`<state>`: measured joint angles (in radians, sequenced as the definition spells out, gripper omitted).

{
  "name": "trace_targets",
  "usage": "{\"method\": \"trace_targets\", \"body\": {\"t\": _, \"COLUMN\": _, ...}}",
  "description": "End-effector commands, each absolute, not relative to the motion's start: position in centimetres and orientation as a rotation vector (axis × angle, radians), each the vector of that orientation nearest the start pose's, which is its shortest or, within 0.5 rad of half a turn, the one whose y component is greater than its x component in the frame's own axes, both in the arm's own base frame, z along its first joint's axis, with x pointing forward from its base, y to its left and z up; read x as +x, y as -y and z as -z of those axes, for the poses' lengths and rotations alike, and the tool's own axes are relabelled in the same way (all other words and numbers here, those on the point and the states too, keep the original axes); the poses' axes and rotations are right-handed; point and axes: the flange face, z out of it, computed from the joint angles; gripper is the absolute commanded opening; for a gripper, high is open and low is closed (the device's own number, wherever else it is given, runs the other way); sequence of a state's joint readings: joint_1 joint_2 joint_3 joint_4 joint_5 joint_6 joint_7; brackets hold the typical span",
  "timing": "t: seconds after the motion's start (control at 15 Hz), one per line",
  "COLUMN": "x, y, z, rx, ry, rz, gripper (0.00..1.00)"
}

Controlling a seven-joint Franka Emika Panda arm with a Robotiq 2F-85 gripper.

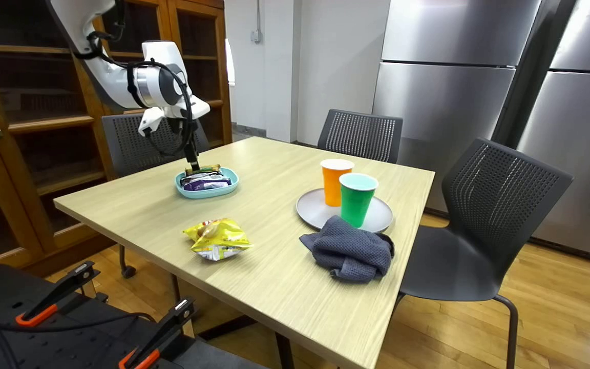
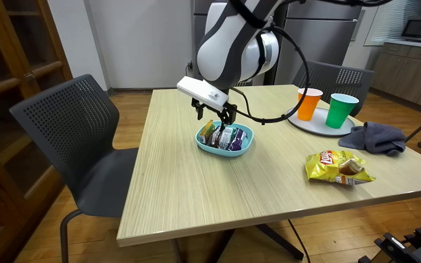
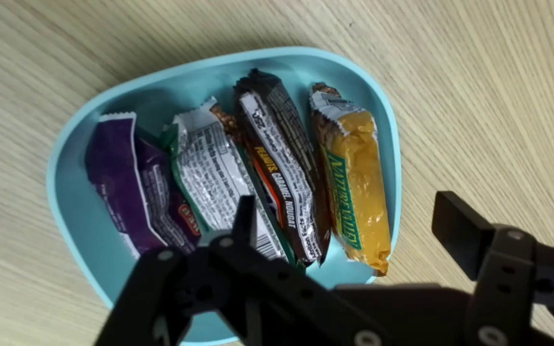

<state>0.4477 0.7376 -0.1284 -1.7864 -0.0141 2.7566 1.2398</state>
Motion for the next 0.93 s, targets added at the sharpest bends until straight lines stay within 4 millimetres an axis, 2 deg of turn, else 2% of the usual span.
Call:
{"method": "trace_targets", "body": {"t": 0.0, "x": 63.7, "y": -21.4, "z": -18.1, "rx": -2.748, "ry": -1.270, "rz": 0.359, "gripper": 1.00}}
{"method": "trace_targets", "body": {"t": 0.47, "x": 62.0, "y": -18.4, "z": -19.9, "rx": -2.828, "ry": -1.326, "rz": 0.186, "gripper": 1.00}}
{"method": "trace_targets", "body": {"t": 0.87, "x": 60.7, "y": -13.7, "z": -22.6, "rx": -2.835, "ry": -1.339, "rz": 0.174, "gripper": 1.00}}
